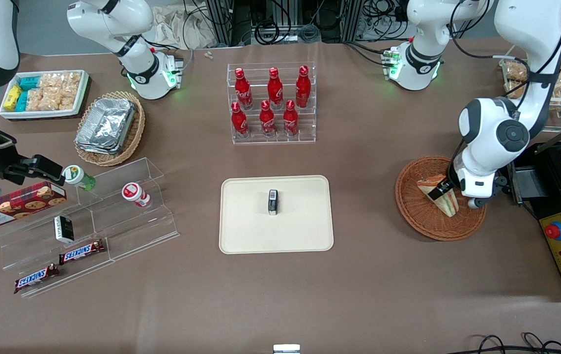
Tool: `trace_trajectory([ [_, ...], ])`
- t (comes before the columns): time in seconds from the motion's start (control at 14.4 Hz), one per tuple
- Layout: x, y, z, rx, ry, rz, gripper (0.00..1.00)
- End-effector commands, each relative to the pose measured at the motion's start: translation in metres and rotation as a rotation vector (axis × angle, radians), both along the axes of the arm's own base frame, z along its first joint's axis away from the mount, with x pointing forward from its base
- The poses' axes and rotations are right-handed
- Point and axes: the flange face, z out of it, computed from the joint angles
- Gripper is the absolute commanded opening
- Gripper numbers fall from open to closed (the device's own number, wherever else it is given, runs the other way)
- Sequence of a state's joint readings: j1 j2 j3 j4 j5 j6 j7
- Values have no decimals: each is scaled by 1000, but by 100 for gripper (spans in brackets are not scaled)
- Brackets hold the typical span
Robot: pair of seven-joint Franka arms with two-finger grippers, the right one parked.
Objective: Place sandwich from basket to tray
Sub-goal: 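Lower the open left gripper over the wrapped sandwich in the basket, then close the left gripper on the sandwich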
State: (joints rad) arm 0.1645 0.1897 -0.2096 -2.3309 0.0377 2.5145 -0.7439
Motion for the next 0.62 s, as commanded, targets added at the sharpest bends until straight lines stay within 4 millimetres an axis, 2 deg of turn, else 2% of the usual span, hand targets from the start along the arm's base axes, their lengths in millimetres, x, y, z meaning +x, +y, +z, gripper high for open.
trace_trajectory([
  [0.0,-11,-2,-8,10,-8,-7,99],
  [0.14,-11,0,-14,8,-1,-4,99],
  [0.21,-11,0,-15,8,-5,-8,90],
  [0.28,-10,0,-15,8,-9,-11,59],
  [0.35,-8,-1,-13,8,-13,-15,21],
  [0.42,-5,-2,-14,6,-15,-4,0],
  [0.55,-2,-2,-9,5,-27,7,0],
])
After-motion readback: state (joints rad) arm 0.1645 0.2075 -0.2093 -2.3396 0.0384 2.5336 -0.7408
